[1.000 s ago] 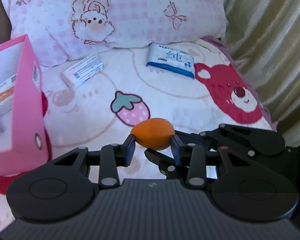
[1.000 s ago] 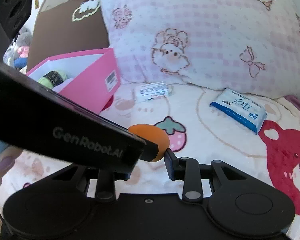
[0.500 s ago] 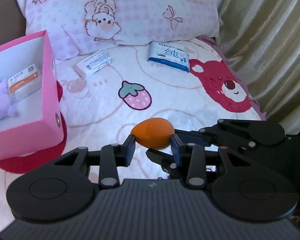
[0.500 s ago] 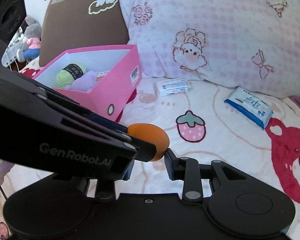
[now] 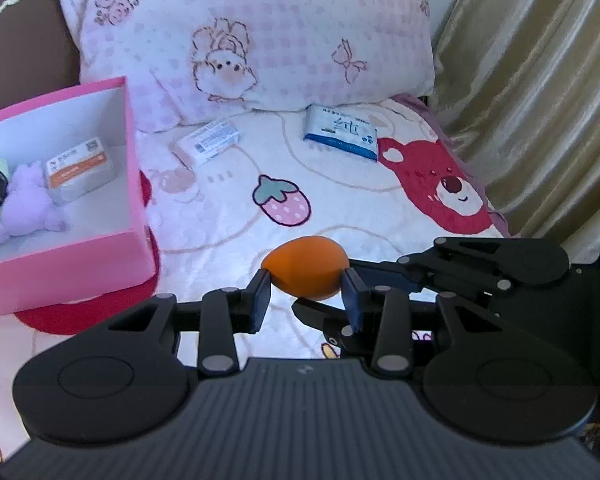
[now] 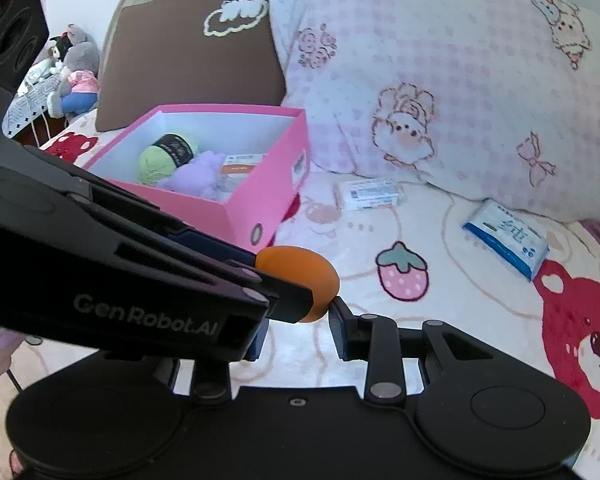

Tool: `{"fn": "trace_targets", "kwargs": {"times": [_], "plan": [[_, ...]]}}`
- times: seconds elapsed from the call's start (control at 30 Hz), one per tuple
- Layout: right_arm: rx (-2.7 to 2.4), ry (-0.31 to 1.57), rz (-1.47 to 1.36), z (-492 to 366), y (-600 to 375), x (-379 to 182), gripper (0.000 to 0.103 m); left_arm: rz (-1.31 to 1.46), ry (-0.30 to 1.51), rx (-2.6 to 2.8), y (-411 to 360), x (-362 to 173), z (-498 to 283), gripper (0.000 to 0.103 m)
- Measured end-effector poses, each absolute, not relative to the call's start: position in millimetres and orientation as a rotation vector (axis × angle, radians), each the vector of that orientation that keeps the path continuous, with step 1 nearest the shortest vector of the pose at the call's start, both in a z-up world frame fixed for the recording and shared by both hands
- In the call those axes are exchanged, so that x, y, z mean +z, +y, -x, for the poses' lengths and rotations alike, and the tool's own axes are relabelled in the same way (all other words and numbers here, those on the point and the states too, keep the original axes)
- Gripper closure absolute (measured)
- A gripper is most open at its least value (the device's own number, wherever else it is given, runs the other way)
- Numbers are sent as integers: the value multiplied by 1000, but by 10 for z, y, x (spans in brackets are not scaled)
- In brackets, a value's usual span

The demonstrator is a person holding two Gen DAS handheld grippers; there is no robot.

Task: Organize objects
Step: 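Lift the orange sponge with the left gripper toward the pink box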

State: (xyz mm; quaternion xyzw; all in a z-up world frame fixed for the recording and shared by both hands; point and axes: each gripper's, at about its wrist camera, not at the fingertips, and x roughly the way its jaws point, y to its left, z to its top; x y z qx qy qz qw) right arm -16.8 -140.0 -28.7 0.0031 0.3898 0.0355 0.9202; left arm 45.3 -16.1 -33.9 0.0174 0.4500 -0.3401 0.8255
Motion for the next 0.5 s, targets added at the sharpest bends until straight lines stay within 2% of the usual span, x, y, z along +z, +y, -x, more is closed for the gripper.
{"fn": "trace_targets", "kwargs": {"times": [0.5], "plan": [[148,758,50,162,-891,34,66,-67,904,-684,381,22,-350,66]]}}
